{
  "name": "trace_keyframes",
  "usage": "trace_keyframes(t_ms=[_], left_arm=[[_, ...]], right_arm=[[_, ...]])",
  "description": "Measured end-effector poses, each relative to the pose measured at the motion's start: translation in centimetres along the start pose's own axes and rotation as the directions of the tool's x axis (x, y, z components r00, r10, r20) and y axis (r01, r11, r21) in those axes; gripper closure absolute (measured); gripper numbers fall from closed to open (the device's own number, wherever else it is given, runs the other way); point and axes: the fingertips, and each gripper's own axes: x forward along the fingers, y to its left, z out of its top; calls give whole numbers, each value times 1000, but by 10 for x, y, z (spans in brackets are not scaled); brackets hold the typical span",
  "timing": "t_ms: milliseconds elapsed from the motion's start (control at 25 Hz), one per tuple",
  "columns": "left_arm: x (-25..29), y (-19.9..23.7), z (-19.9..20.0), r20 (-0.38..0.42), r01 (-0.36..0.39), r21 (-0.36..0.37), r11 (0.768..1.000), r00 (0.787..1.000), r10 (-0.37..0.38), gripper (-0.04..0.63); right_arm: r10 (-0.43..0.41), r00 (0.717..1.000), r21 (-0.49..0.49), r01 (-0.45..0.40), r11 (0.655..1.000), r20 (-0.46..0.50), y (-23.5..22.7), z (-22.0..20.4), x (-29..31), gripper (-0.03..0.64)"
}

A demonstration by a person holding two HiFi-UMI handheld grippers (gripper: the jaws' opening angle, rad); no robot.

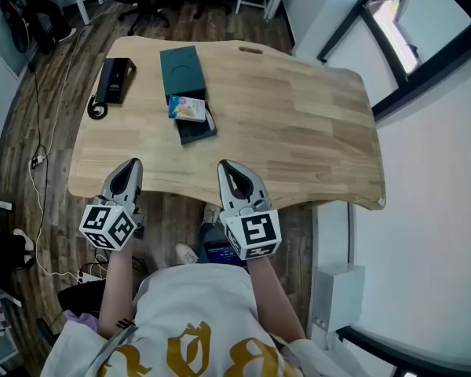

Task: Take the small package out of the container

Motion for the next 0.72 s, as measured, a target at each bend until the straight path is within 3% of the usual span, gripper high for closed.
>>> trace_keyframes(t_ms=[160, 320, 480, 720], left_arm=[[37, 10, -8, -41, 5, -16, 1000, 999, -5, 601], [70, 24, -11, -78, -4, -4, 1000, 997, 4, 601], [102, 41, -12, -101, -16, 14, 1000, 995, 18, 601], [146, 61, -13, -121, -26, 11, 1000, 992, 28, 601]], right_arm=[[37, 996, -103, -45, 994, -77, -2, -17, 31, 614], [68, 989, -81, -79, 994, -130, -15, -28, 66, 614], [105, 967, -127, -138, 982, -233, -25, -48, 104, 614], [96, 967, -83, -118, 989, -235, -54, -53, 147, 614]])
